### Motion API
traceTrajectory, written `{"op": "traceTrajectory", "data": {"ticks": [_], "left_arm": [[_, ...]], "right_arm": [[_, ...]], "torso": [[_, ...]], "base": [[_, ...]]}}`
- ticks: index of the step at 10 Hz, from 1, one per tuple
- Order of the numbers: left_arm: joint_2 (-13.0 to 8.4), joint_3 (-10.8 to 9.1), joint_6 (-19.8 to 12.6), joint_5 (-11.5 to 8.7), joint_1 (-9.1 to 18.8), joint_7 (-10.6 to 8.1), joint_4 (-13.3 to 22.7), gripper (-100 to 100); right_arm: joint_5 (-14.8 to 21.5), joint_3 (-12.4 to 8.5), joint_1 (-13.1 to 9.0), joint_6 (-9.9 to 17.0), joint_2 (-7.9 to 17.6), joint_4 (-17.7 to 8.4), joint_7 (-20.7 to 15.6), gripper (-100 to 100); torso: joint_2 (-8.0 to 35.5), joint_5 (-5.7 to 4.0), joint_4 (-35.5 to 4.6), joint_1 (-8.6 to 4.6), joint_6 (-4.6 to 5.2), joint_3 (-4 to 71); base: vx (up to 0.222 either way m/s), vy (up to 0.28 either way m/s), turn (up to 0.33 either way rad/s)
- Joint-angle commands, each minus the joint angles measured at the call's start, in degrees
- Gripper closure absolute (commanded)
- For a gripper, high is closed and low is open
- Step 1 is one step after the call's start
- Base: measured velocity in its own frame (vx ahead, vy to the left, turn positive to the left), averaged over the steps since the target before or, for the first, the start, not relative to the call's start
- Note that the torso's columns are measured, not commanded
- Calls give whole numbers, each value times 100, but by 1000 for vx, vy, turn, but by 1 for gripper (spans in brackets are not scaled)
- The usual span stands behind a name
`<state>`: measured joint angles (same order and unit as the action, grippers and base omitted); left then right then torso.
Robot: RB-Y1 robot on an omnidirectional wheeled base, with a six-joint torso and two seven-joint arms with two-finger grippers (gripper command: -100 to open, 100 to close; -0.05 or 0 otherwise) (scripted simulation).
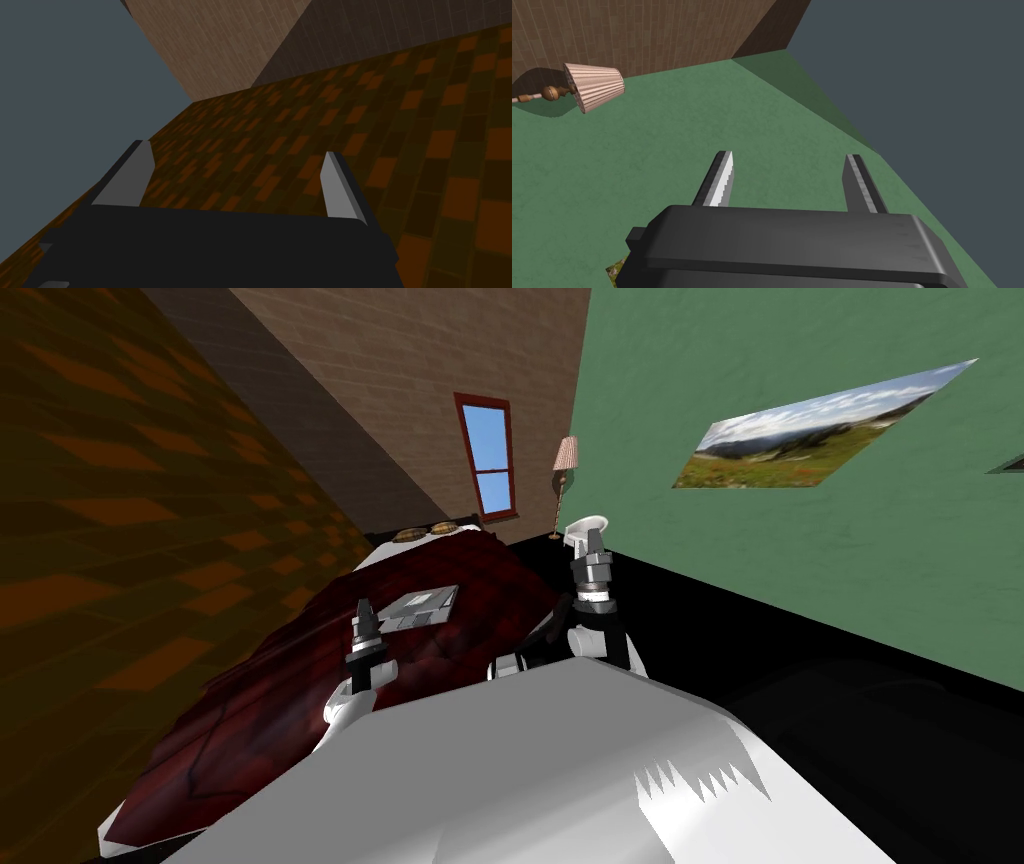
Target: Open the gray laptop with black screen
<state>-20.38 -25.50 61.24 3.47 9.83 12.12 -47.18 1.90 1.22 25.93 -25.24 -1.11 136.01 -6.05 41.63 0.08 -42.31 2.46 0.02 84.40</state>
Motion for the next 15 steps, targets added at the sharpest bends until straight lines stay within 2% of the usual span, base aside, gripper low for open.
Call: {"op": "traceTrajectory", "data": {"ticks": [1,5,6,8,9,13,14,15], "left_arm": [[1,2,10,1,1,1,7,-100],[1,2,10,1,1,1,7,-100],[-141,19,-190,0,132,-45,-35,-100],[-283,36,-390,-1,263,-91,-76,-100],[-354,45,-491,-2,328,-114,-97,-100],[-709,88,-991,-6,656,-228,-201,-100],[-667,82,-928,-5,621,-209,-177,-100],[-683,83,-935,-6,634,-221,-161,0]], "right_arm": [[0,0,0,0,0,0,0,0],[0,0,0,0,0,0,0,0],[0,0,0,0,0,0,0,0],[0,0,0,0,0,0,0,0],[0,1,0,0,-1,0,0,0],[0,1,-1,0,-1,0,0,0],[0,1,-1,0,-1,0,0,0],[0,1,0,0,-1,0,0,0]], "torso": [[-7,-2,2,-15,0,4],[-12,-5,2,-33,-1,2],[-13,-6,2,-42,-2,2],[61,-9,1,-226,-2,11],[76,-17,-2,-262,-2,8],[67,-10,2,-253,-1,16],[70,-8,2,-245,-3,14],[59,-3,5,-231,-3,20]], "base": [[0,0,-31],[1,-5,21],[-41,-57,-6],[-67,-68,5],[-50,-47,-1],[-53,-64,-1],[-31,-28,0],[-7,-8,0]]}}
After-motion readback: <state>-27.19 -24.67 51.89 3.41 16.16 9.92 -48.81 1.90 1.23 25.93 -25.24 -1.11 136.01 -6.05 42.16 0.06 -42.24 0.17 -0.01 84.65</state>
